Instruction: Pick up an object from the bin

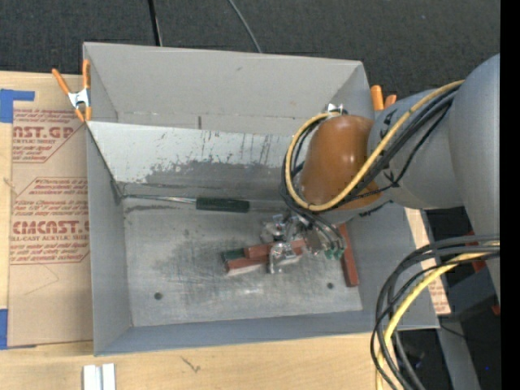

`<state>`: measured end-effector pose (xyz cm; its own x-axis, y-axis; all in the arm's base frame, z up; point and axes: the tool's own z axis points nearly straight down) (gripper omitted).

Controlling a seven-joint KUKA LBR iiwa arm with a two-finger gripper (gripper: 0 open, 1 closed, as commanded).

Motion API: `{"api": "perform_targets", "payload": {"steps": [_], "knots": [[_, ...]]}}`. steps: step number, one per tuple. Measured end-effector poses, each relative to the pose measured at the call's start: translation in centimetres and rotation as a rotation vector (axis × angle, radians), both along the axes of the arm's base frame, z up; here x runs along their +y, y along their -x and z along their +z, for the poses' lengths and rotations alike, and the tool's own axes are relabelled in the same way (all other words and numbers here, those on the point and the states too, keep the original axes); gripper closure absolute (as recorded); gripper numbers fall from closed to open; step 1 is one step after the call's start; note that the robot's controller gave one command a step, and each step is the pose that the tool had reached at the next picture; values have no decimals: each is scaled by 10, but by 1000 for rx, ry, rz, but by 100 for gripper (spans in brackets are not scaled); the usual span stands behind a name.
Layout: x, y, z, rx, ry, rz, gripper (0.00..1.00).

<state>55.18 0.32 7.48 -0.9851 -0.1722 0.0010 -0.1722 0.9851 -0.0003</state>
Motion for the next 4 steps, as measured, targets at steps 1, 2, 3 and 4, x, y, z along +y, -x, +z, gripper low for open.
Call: {"api": "perform_targets", "payload": {"steps": [1, 2, 3, 4], "knots": [[0, 0, 0, 0, 0, 0, 100], [25, -25, 114, -3, -1, -7, 100], [25, -25, 114, -3, -1, -7, 100], [3, -29, 206, -4, -2, 466, 100]]}}
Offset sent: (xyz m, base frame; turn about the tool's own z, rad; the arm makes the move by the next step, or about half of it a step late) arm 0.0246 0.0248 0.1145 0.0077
